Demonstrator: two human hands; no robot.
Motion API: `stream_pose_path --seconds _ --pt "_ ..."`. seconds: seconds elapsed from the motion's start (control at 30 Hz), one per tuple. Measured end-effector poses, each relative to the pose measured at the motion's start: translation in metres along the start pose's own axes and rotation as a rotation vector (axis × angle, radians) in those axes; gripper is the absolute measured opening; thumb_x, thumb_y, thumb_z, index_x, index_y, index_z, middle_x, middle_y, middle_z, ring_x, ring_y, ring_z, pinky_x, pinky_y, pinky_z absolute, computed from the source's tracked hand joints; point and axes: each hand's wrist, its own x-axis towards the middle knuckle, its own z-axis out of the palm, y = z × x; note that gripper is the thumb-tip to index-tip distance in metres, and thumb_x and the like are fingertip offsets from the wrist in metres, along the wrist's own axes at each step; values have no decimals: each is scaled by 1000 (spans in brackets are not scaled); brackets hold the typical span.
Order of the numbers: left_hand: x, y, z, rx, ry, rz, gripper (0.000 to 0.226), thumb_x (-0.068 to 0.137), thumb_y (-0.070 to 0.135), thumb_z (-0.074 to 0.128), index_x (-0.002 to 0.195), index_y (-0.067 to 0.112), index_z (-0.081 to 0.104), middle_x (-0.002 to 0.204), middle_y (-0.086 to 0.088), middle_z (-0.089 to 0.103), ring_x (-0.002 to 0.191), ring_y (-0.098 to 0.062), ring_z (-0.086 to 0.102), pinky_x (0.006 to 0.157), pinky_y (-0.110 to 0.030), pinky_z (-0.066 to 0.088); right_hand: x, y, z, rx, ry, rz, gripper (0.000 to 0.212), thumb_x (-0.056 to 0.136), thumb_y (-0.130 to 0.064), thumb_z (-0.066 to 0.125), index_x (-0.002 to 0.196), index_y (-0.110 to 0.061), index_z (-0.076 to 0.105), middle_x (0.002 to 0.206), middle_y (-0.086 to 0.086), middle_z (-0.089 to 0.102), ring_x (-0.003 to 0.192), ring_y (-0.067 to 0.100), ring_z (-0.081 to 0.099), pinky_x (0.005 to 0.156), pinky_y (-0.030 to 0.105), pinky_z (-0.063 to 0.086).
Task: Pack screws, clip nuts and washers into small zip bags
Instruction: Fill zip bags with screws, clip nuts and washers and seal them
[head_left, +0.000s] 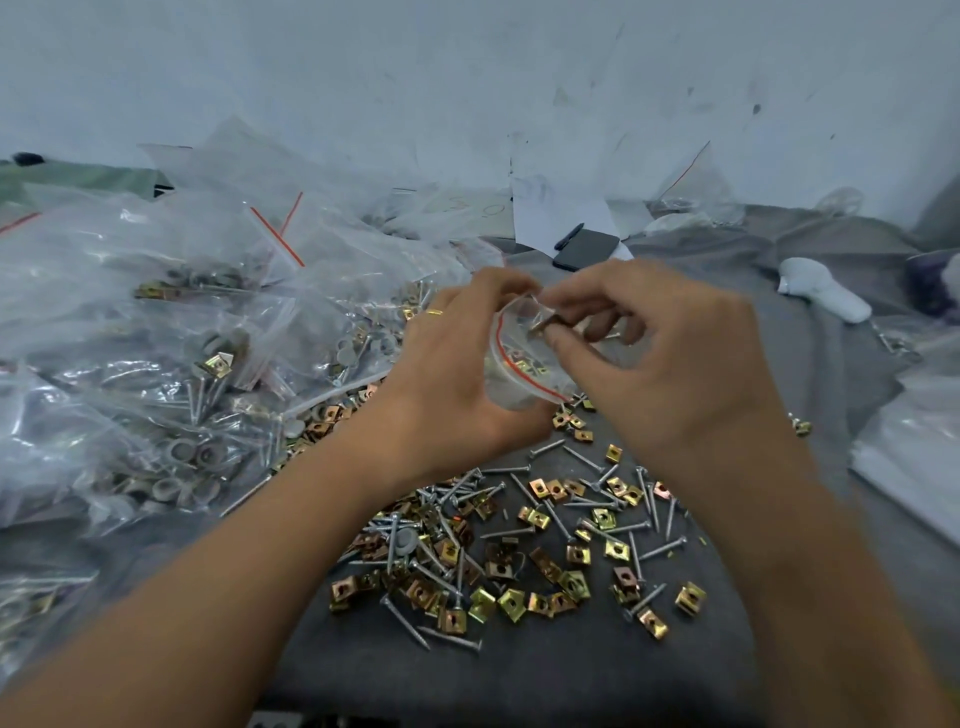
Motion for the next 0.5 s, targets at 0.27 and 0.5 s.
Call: stream_pose_path --seconds 0.27,0.5 --pt "7 -5 -3 -157 144 -90 68 79 25 87 135 25 48 129 3 66 114 2 64 92 -11 48 -1 10 8 323 292 239 15 99 -32 64 109 -28 75 92 -10 78 89 7 73 86 35 60" --pt "14 -16 -29 -418 564 -260 60 81 30 79 134 24 52 118 10 71 103 3 69 86 -17 53 -18 47 22 195 55 588 12 101 -35 64 97 -29 74 89 -10 75 89 8 71 85 36 59"
